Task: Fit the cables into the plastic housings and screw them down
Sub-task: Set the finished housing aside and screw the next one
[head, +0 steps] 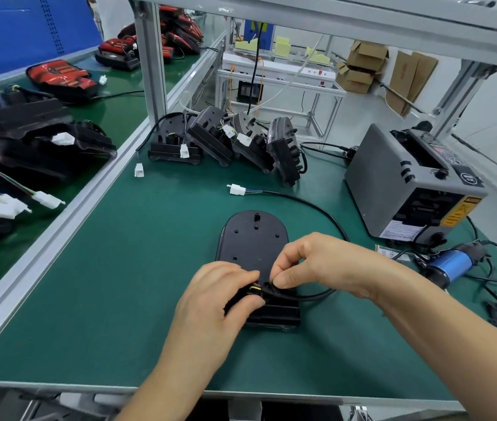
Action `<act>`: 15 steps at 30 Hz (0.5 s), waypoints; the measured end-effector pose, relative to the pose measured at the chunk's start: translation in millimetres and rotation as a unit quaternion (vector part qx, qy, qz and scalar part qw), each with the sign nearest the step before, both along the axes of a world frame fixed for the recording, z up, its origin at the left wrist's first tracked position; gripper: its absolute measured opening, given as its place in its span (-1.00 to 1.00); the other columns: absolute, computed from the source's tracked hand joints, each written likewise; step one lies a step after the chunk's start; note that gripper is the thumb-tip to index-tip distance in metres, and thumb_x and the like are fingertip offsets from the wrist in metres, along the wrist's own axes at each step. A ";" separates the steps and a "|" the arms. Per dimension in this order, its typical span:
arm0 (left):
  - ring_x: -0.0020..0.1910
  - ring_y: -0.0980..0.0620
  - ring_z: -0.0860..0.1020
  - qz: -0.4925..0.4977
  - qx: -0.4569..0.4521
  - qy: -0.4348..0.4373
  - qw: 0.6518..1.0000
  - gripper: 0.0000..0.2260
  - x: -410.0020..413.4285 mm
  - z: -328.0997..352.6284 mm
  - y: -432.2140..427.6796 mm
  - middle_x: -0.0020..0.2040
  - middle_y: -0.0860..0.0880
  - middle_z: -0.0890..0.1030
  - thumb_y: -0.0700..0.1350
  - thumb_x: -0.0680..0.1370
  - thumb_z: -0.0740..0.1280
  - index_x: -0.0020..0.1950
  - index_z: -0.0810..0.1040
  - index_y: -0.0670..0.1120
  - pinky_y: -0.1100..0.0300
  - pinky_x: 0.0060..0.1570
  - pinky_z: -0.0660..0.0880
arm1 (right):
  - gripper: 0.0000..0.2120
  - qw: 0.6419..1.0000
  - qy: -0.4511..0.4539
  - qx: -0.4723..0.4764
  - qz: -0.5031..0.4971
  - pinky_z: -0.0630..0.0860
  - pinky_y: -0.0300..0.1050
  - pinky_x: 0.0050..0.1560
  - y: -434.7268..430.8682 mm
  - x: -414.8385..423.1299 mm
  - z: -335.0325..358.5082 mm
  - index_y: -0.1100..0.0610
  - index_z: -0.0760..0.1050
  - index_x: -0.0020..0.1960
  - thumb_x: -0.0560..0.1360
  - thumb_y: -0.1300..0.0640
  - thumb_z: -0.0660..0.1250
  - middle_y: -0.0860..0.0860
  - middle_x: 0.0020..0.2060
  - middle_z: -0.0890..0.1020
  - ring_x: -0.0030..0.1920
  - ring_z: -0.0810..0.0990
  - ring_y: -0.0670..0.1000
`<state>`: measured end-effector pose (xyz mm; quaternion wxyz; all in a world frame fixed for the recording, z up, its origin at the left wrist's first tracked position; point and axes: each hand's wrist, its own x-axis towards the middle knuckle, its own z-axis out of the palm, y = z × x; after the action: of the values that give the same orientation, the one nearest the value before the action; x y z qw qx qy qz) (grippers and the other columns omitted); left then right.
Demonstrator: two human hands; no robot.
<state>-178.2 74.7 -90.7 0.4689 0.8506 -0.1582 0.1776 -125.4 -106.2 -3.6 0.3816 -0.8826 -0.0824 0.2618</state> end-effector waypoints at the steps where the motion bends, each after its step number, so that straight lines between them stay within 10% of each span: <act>1: 0.13 0.31 0.42 0.000 0.001 -0.002 1.000 -0.74 -0.1 -0.8 0.0 -0.01 0.25 0.55 -0.01 0.40 0.42 0.06 0.67 -0.01 0.50 0.15 0.28 | -0.87 1.000 -0.001 -0.010 0.004 0.32 -0.56 -0.30 0.4 0.9 0.1 -0.05 0.62 -0.28 0.40 0.14 0.48 -0.23 -0.37 0.62 -0.32 0.51 -0.34; 15: 0.09 0.24 0.45 0.013 -0.019 -0.017 1.000 -0.76 -1.9 -3.5 -2.6 -0.04 0.18 0.60 -0.06 0.38 0.44 0.02 0.68 -0.05 0.48 0.14 0.31 | -0.88 0.998 0.009 -0.039 0.042 0.33 -0.38 -0.13 4.1 10.1 4.0 -0.10 0.63 -0.29 0.38 0.10 0.49 -0.21 -0.30 0.65 -0.25 0.54 -0.33</act>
<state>-180.1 72.1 -94.2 0.4798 0.8404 -0.1518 0.2012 -115.3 -102.2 0.4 0.3367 -0.8901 -0.1059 0.2885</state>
